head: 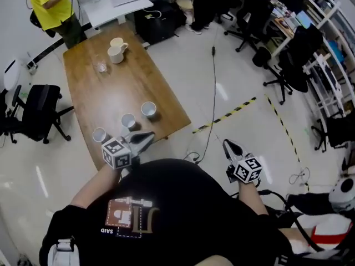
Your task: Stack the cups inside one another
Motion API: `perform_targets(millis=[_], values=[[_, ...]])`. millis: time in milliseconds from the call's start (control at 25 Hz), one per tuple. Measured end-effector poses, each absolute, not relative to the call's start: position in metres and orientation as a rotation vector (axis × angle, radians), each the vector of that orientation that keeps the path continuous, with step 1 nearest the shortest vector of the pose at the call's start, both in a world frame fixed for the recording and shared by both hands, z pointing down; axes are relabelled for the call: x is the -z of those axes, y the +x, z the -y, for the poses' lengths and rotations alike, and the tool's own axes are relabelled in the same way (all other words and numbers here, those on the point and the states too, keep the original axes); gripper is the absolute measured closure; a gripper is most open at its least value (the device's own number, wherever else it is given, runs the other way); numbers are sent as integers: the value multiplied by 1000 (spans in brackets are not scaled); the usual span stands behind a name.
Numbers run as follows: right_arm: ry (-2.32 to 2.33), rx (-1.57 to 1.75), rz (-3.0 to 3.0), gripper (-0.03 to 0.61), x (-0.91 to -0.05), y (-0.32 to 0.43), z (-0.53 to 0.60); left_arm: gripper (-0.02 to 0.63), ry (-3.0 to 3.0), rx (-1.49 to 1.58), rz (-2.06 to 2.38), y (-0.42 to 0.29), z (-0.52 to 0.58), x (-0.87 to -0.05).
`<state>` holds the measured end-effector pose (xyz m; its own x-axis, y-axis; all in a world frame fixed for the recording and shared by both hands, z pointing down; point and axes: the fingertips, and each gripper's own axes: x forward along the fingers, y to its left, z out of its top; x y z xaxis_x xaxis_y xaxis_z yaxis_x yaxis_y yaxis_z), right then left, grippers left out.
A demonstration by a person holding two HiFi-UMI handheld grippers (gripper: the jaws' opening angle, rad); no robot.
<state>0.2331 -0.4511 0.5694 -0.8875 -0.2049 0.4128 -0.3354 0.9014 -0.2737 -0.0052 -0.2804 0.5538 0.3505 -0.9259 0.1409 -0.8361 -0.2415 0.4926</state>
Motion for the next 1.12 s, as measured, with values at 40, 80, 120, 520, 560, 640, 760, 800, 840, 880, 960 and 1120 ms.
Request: perform_targets(millis=[40, 80, 120, 520, 560, 640, 760, 800, 840, 880, 960, 1120], values=[[320, -459, 2690, 565, -572, 221, 459, 618, 2094, 260, 1585, -7, 278, -552], [243, -440, 2691, 565, -575, 207, 465, 618, 2054, 272, 1638, -10, 274, -552], [165, -424, 2690, 565, -578, 192, 469, 618, 2010, 283, 1693, -13, 267, -552], [-460, -119, 2551, 561, -607, 19, 381, 618, 1536, 446, 2141, -67, 101, -559], [-480, -81, 2527, 527, -608, 6, 371, 618, 1514, 467, 2160, -75, 87, -558], [-502, 6, 2480, 505, -612, -20, 353, 618, 1492, 490, 2178, -91, 61, -559], [-508, 158, 2393, 472, -628, -51, 325, 618, 1506, 480, 2175, -116, 25, -563], [-507, 210, 2357, 462, -635, -58, 316, 618, 1514, 478, 2171, -125, 14, -565], [-505, 262, 2317, 456, -643, -65, 310, 618, 1517, 482, 2165, -132, 3, -568], [-504, 315, 2276, 449, -652, -71, 304, 618, 1516, 487, 2160, -140, -6, -570], [-503, 417, 2200, 439, -669, -84, 298, 618, 1509, 479, 2158, -156, -21, -574], [-502, 620, 2064, 439, -697, -103, 305, 618, 1461, 477, 2190, -174, -36, -577]])
